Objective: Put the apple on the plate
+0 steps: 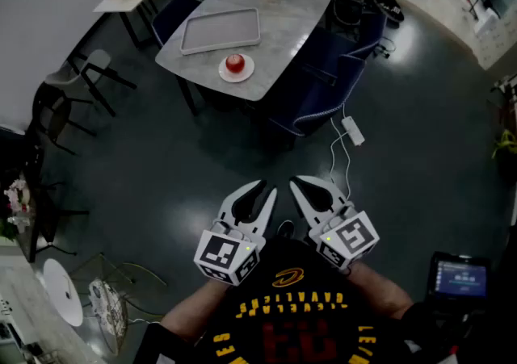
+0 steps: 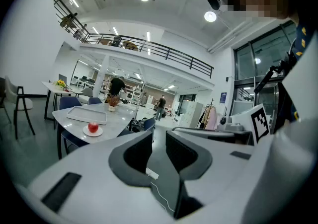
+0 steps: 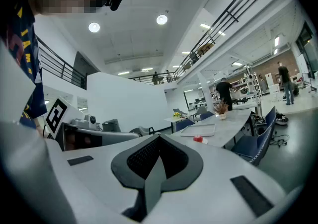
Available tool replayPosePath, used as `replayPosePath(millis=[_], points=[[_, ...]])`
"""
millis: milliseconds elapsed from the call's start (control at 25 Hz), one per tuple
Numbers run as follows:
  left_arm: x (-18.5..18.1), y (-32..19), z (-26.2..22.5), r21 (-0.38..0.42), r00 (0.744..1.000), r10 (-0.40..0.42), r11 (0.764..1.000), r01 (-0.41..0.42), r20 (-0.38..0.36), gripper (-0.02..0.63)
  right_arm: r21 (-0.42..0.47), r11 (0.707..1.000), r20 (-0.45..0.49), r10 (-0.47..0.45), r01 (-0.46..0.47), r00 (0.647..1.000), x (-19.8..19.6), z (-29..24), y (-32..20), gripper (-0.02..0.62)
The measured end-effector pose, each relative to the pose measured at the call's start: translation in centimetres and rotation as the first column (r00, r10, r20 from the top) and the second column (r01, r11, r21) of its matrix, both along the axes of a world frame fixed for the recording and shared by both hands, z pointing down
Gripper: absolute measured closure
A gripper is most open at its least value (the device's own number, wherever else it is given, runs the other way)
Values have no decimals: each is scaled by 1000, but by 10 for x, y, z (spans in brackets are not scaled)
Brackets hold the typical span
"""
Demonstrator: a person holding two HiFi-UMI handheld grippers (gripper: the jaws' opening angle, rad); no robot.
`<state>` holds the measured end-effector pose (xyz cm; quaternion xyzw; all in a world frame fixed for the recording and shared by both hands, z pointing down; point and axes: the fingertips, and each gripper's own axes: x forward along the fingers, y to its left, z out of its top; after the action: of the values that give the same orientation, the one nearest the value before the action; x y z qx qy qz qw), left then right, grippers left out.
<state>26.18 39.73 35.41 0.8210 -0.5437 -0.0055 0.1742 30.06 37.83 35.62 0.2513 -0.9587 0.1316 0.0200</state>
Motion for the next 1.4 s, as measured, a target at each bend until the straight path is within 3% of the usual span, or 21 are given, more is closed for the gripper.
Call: replayPosePath(millis=[400, 560, 840, 1400], points=[[11, 5, -8, 10, 1000, 9, 1000, -9, 16, 517, 17, 1000, 9, 4, -4, 1000, 11, -8, 3, 588], [3, 1, -8, 2, 1000, 4, 1000, -4, 18, 517, 6, 1000, 40, 8, -8, 999, 3, -10, -2, 588], [-18, -7, -1, -9, 1000, 11, 1000, -11, -3, 517, -8, 1000, 11, 16, -16, 1000, -19, -3, -10, 588], [-157, -62, 9, -30, 996, 32, 999, -35, -86, 517, -41, 996, -58, 77, -80, 995, -149, 8, -63, 588]])
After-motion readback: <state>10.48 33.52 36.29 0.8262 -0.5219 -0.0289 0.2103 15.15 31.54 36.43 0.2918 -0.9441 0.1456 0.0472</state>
